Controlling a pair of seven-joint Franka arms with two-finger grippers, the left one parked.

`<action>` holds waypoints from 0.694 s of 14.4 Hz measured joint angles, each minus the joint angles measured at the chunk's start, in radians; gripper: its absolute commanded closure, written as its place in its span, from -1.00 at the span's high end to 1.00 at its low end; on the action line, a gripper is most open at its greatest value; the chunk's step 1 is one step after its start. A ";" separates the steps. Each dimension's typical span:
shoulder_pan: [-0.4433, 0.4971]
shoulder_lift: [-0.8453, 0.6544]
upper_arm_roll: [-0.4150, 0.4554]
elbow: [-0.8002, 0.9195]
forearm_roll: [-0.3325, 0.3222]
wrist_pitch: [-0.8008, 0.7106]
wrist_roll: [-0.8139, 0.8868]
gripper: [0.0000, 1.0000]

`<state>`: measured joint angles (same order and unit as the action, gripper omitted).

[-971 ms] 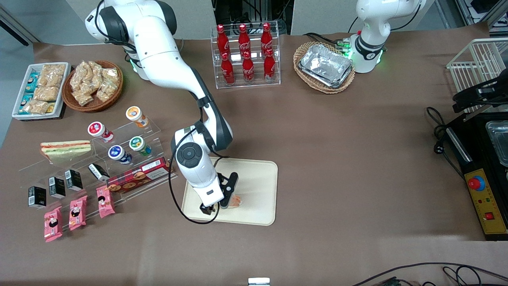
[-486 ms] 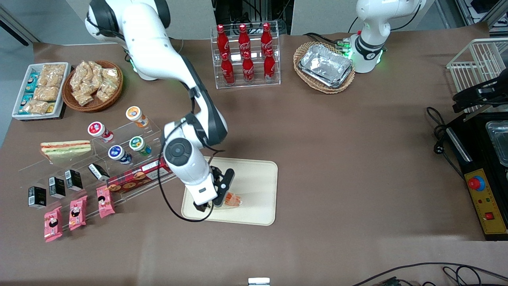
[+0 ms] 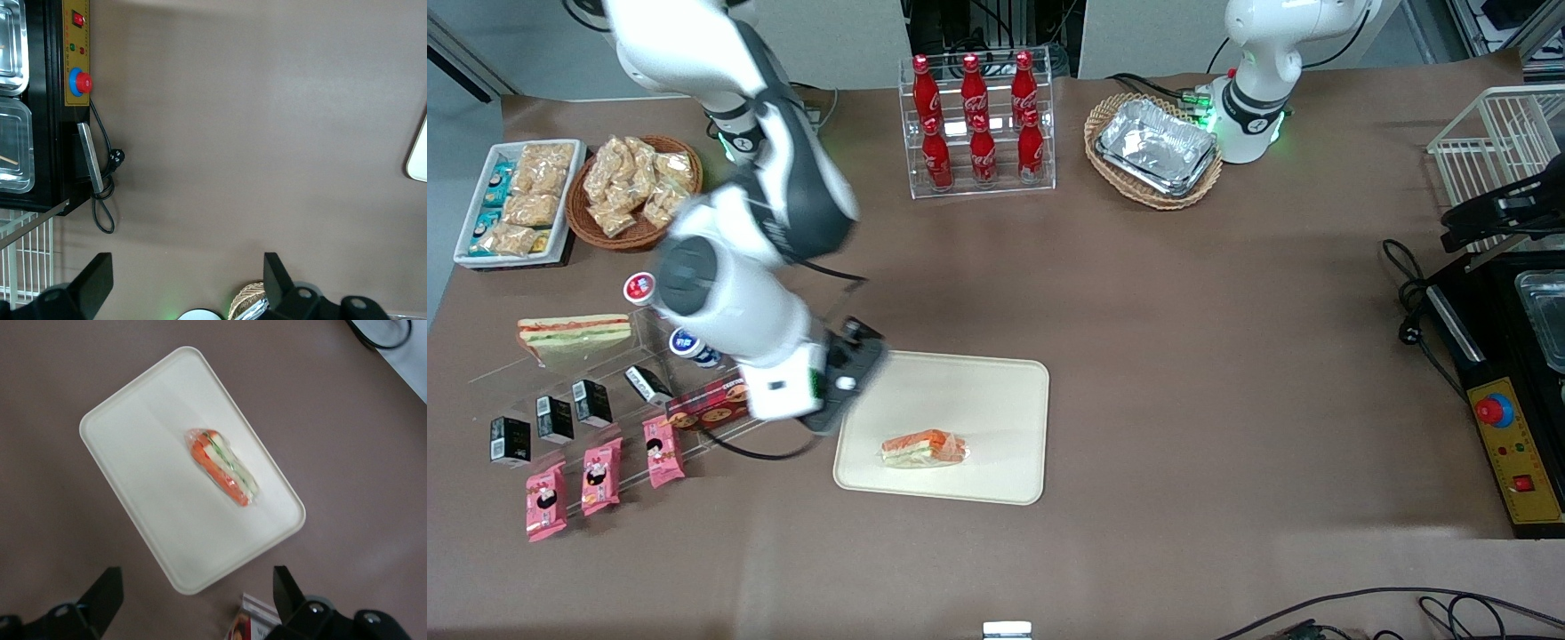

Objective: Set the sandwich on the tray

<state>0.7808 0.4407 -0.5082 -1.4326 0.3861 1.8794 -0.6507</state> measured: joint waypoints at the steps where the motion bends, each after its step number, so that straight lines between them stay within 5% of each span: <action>1: -0.029 -0.038 -0.001 -0.008 0.000 -0.036 0.030 1.00; 4: -0.092 -0.129 -0.001 -0.019 -0.016 -0.108 0.160 1.00; 7: -0.099 -0.217 0.007 -0.023 -0.109 -0.183 0.454 1.00; 10: -0.231 -0.314 0.149 -0.023 -0.225 -0.293 0.699 1.00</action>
<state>0.5493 0.1263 -0.3596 -1.4560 0.1613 1.5866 0.0485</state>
